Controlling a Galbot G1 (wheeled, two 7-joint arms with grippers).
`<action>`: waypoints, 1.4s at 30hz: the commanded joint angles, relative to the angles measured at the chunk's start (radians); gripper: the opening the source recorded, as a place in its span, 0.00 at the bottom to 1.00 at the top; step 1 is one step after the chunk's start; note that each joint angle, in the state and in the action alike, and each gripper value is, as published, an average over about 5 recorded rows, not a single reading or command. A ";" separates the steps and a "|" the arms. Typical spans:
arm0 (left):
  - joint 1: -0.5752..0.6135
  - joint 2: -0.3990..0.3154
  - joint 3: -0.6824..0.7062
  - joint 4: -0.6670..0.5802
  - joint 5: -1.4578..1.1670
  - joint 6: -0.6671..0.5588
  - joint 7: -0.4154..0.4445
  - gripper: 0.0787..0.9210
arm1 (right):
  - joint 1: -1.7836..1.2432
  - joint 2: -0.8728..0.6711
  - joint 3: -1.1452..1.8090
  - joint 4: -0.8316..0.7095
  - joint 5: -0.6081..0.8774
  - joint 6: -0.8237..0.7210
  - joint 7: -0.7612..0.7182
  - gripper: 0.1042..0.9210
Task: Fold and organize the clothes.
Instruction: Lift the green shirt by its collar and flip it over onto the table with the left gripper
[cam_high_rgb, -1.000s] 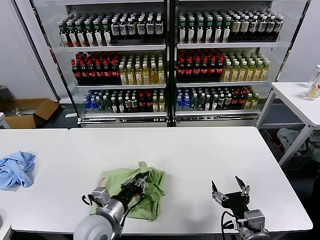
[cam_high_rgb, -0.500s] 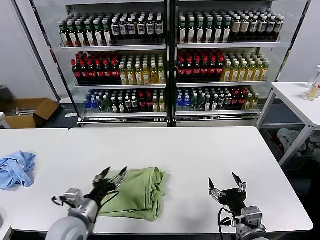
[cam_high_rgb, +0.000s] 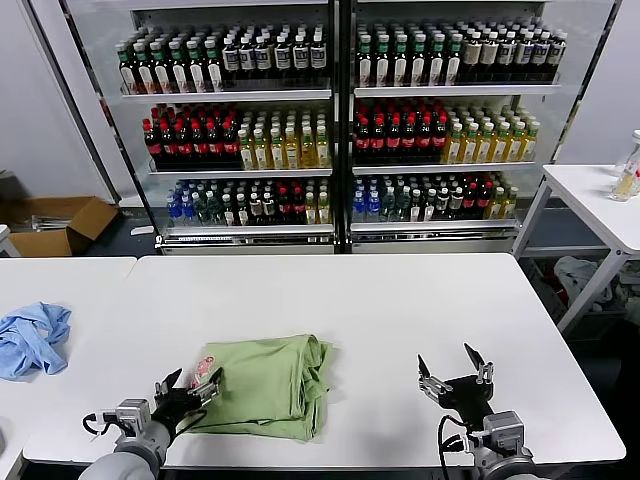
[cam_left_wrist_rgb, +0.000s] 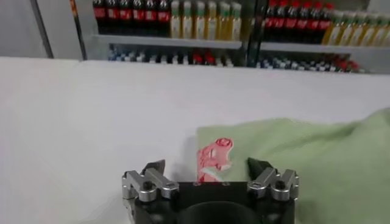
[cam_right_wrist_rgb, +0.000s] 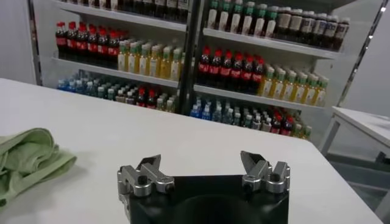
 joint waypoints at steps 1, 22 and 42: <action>0.013 -0.009 -0.017 0.040 0.033 0.014 0.030 0.87 | 0.008 -0.002 -0.002 -0.004 0.000 0.000 0.000 0.88; 0.002 0.046 -0.089 -0.010 -0.093 0.012 0.026 0.20 | -0.003 0.010 0.002 0.000 -0.005 0.002 0.001 0.88; 0.006 0.234 -0.309 -0.375 -0.779 0.101 -0.288 0.03 | 0.005 0.000 0.006 -0.007 -0.005 0.007 0.005 0.88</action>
